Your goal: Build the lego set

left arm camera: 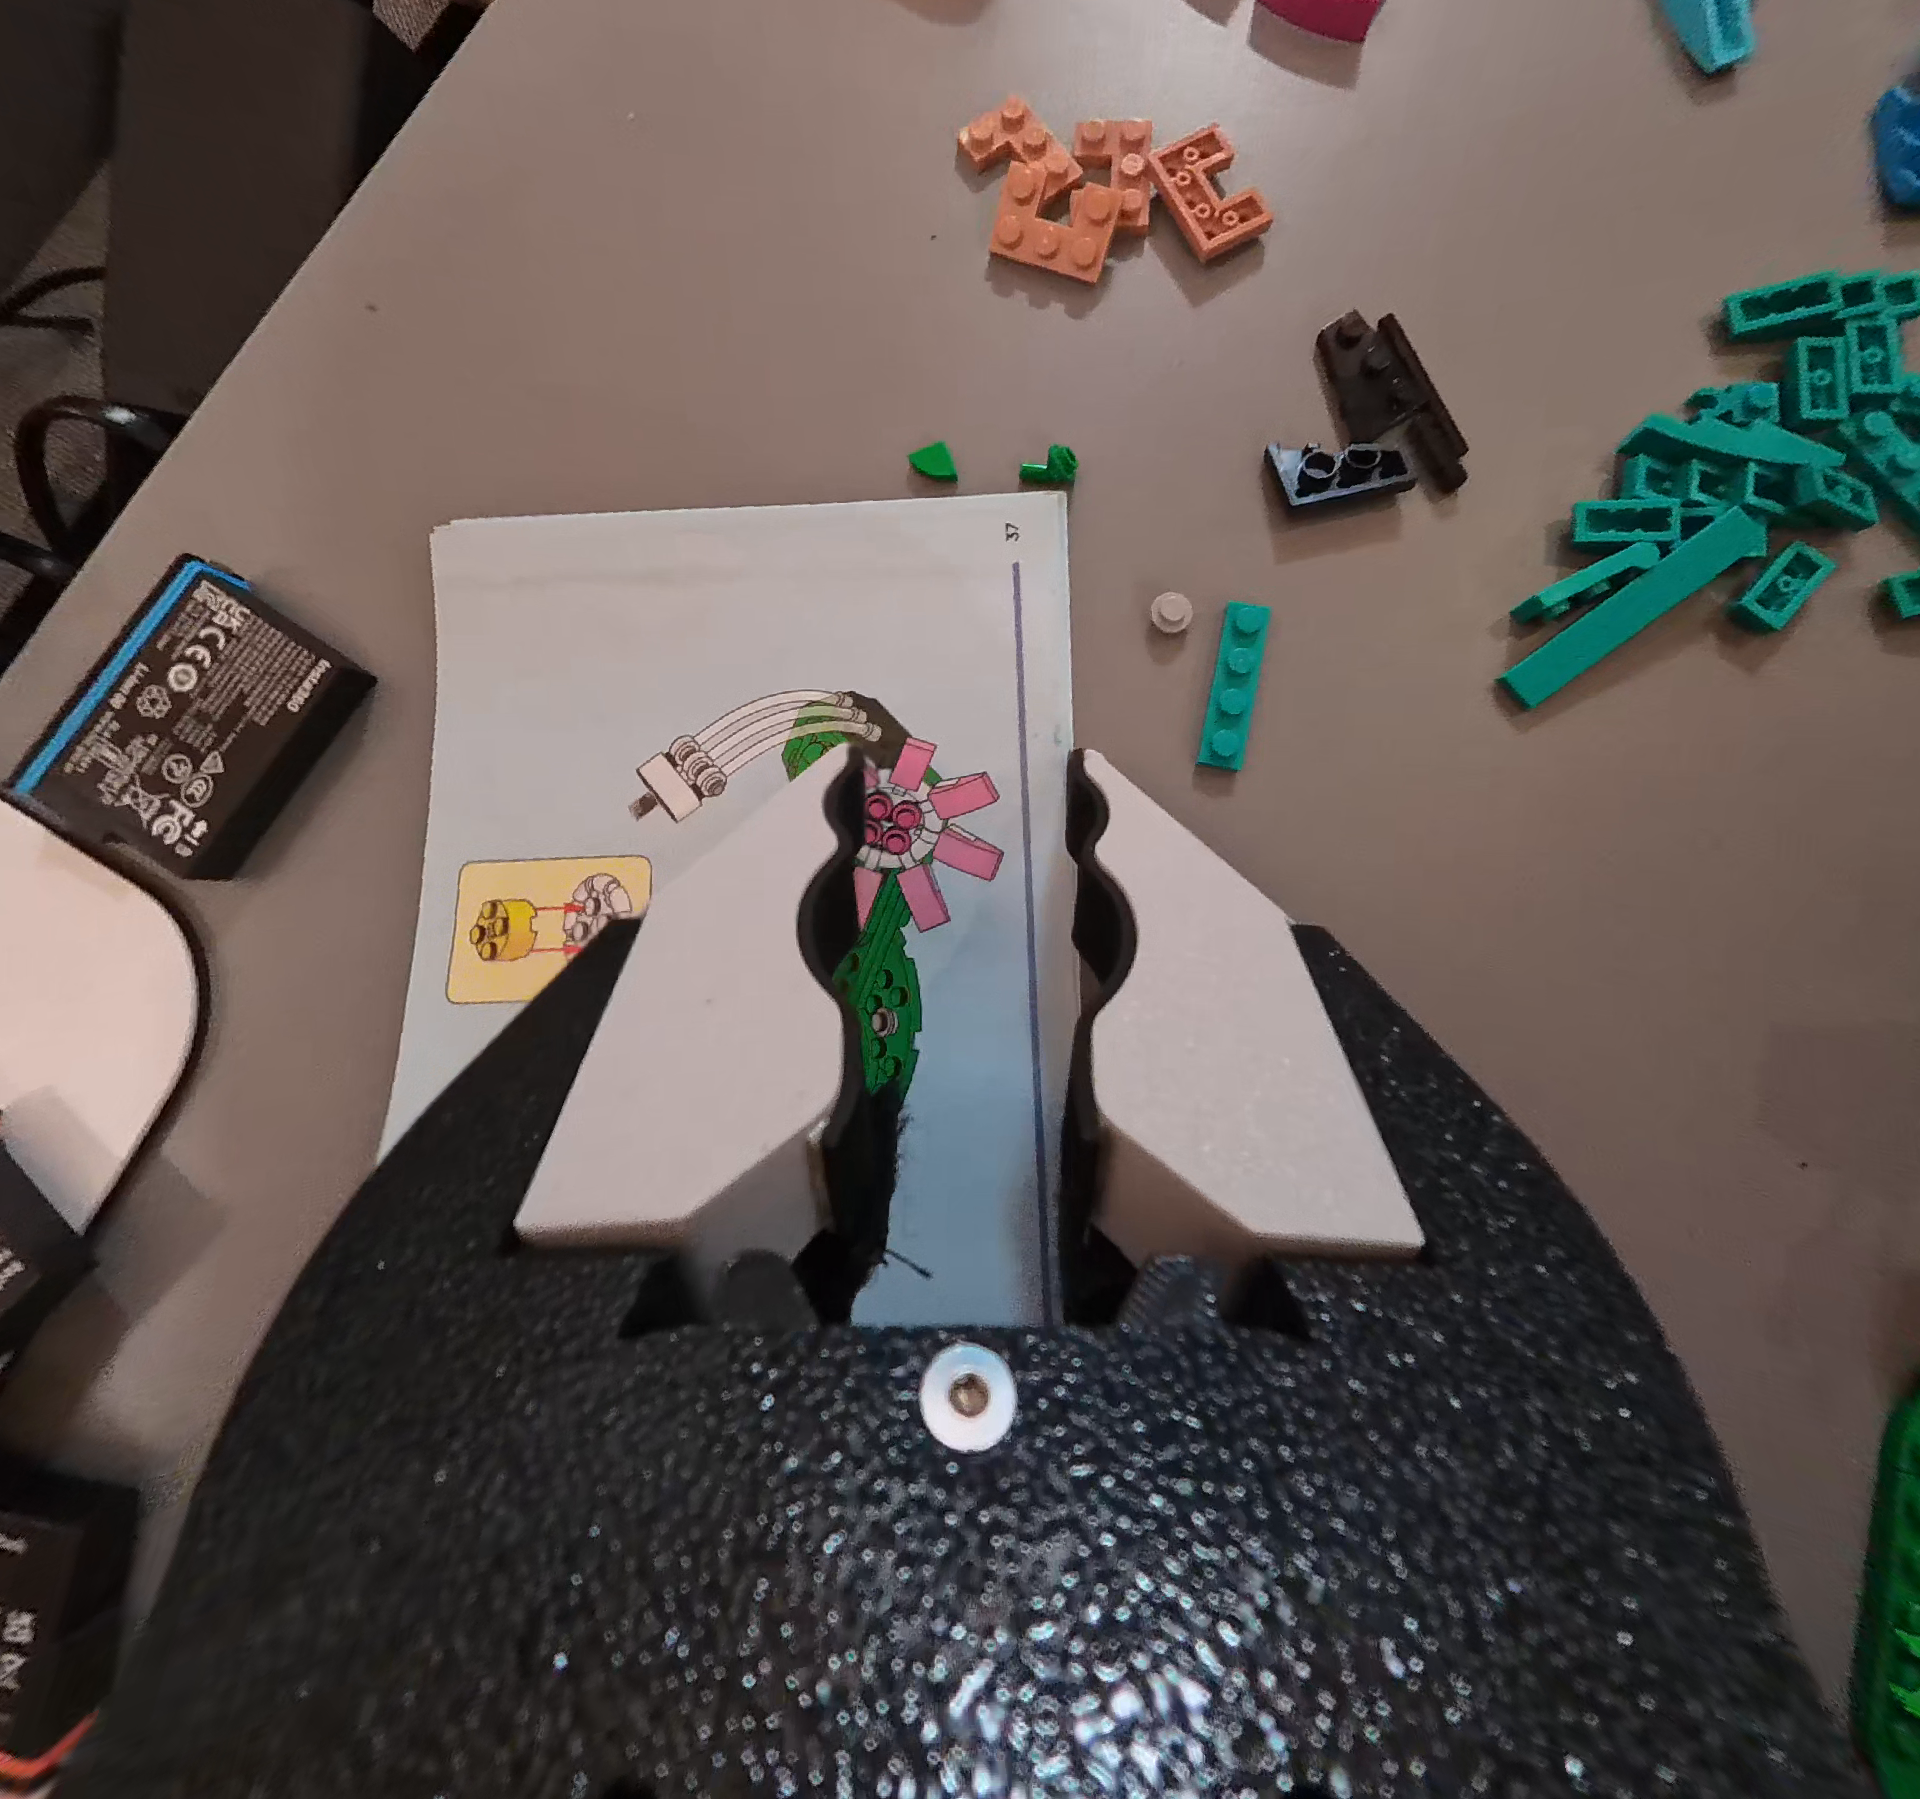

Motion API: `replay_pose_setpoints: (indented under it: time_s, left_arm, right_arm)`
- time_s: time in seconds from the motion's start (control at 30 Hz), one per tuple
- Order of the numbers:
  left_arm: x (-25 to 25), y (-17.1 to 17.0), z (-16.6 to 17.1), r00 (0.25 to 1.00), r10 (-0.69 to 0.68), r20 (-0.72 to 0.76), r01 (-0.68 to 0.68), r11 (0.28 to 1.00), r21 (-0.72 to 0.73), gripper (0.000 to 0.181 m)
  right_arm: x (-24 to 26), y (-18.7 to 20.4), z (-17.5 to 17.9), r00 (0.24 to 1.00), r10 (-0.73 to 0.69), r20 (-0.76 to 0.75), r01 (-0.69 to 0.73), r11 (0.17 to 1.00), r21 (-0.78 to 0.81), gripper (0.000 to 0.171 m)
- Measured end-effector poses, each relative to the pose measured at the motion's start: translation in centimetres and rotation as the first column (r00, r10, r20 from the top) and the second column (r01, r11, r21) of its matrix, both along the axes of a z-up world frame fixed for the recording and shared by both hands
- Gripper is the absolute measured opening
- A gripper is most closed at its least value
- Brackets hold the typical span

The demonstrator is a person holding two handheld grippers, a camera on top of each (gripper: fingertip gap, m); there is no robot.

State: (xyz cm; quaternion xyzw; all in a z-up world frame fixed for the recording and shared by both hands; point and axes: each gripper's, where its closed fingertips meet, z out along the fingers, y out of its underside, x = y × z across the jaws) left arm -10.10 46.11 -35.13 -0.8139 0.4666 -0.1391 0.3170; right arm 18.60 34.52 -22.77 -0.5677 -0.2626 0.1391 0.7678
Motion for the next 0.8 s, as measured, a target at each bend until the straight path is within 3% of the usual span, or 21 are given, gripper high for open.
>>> replay_pose_setpoints:
  time_s: [0.23,0.43,0.8]
  left_arm:
    - [0.4,0.6,0.4,0.995,0.046,0.091,-0.046,0.999,-0.006,0.032]
    - [1.2,-0.2,0.0,0.997,0.002,0.082,0.001,0.999,-0.039,0.032]
    - [1.4,-0.9,-0.1,0.994,-0.101,-0.041,0.103,0.993,0.051,0.0]
  right_arm:
    - [-0.1,0.0,-0.1,1.0,0.002,0.002,-0.002,1.0,-0.004,0.024]
    - [-0.1,0.0,-0.1,1.0,0.003,0.003,-0.003,1.0,-0.007,0.024]
    - [-0.1,0.0,-0.2,1.0,0.006,0.002,-0.006,1.0,-0.013,0.023]
